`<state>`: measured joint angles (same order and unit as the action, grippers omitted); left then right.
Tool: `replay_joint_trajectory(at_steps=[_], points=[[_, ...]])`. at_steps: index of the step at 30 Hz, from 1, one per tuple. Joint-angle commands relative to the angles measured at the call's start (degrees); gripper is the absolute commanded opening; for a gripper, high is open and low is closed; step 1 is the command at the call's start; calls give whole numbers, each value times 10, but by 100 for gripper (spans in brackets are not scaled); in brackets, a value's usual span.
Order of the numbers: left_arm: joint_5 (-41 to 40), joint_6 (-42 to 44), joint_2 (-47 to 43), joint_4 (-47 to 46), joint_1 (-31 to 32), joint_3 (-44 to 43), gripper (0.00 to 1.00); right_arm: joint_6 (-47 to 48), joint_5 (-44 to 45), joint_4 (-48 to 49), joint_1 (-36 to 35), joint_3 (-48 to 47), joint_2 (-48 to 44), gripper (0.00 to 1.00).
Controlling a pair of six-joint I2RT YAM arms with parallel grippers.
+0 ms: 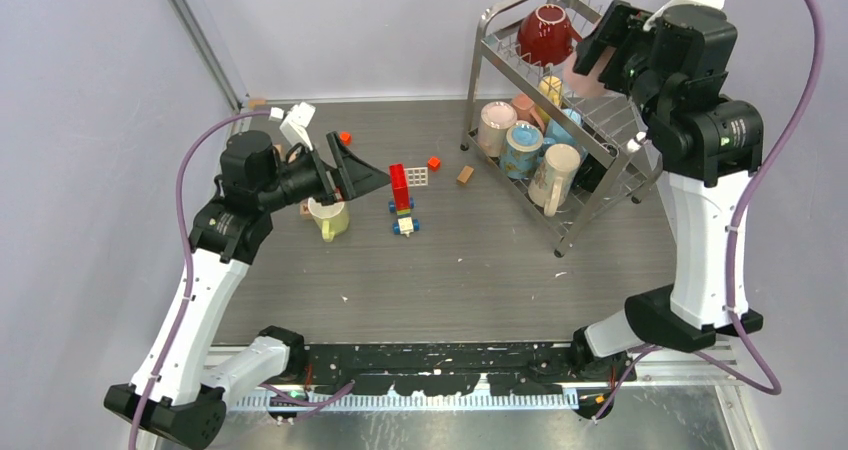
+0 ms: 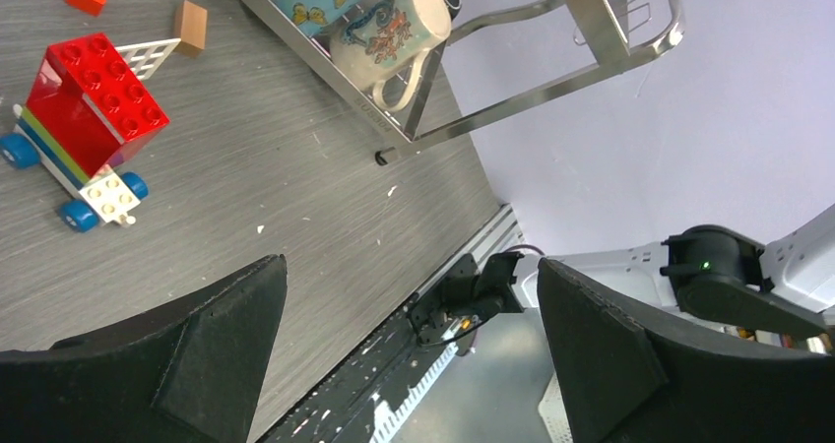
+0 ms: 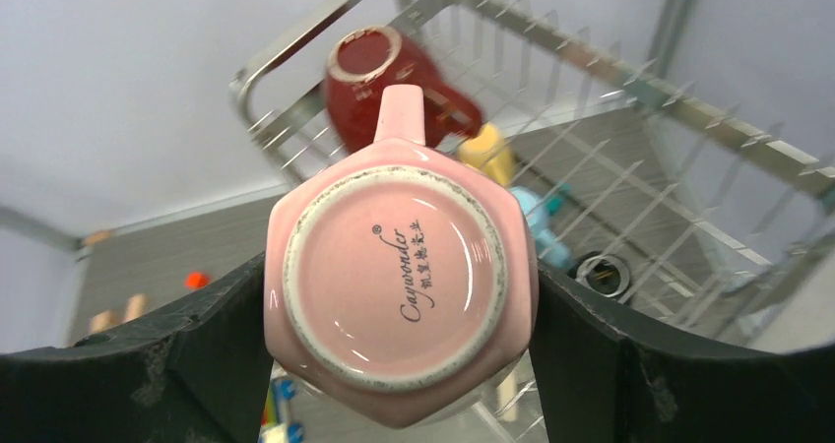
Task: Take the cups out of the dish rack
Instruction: Place the cup at the center of the board.
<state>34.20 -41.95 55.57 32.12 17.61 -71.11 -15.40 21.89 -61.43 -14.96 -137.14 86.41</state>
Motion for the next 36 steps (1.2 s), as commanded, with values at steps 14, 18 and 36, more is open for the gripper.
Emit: replay_joint_trajectory(at_steps=[14,18,36], points=[[19,-158,-5,-209,-2,73,100,-244,-245,286,-142,278,-100,8],[16,-191,-6,-246,-2,88,100,-287,-260,351,-164,338,-114,7],[-18,-522,21,-615,-4,232,95,-403,-301,595,-232,519,-137,6]])
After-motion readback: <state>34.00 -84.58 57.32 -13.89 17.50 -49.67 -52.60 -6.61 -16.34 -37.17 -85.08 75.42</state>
